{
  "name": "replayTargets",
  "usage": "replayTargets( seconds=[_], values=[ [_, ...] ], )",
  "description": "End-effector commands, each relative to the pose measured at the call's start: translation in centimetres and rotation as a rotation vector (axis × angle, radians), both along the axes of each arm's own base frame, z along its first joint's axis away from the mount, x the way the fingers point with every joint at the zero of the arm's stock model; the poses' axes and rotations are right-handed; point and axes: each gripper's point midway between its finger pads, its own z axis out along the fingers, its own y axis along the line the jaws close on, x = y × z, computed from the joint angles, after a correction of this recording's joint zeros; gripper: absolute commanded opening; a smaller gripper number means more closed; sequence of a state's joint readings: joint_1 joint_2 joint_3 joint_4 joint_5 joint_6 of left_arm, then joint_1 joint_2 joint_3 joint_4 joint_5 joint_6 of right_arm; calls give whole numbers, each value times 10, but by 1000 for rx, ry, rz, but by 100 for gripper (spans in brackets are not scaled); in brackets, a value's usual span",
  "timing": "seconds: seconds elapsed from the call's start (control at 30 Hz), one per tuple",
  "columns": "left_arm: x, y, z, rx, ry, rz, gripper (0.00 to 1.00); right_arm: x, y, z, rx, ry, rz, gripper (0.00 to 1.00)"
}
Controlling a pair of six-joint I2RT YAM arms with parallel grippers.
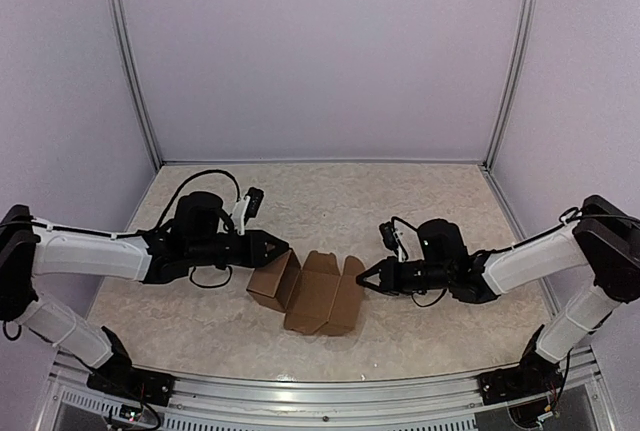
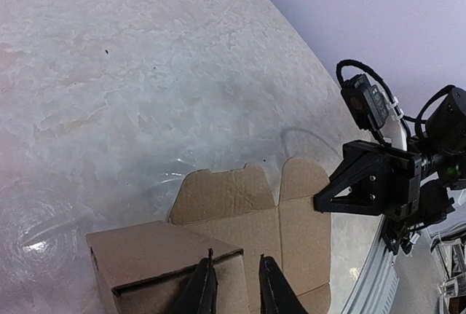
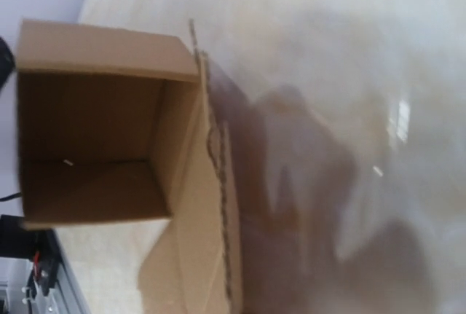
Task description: Fold the paper box
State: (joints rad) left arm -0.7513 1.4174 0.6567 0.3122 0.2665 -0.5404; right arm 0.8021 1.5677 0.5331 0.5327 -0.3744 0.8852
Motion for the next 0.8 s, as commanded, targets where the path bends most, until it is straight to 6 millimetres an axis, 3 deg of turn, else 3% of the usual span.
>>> replayTargets(
  seconds=[0.0, 0.17, 0.33, 0.5, 0.77],
  values=[
    [0, 18, 13, 41, -34, 49, 23, 7, -1, 26, -43, -80, 14, 0],
    [-4, 32, 44, 29, -92, 80, 36, 5, -2, 40, -139, -131, 90, 0],
    [-10, 53, 78, 38, -172, 133, 38, 7, -6, 64, -250, -213, 156, 0],
    [-16, 71, 90, 67, -213, 169, 39, -2, -5, 89, -323, -303, 267, 0],
    [-24, 76, 86, 54, -208, 168, 39, -13, -5, 137, -511, -497, 411, 0]
  ],
)
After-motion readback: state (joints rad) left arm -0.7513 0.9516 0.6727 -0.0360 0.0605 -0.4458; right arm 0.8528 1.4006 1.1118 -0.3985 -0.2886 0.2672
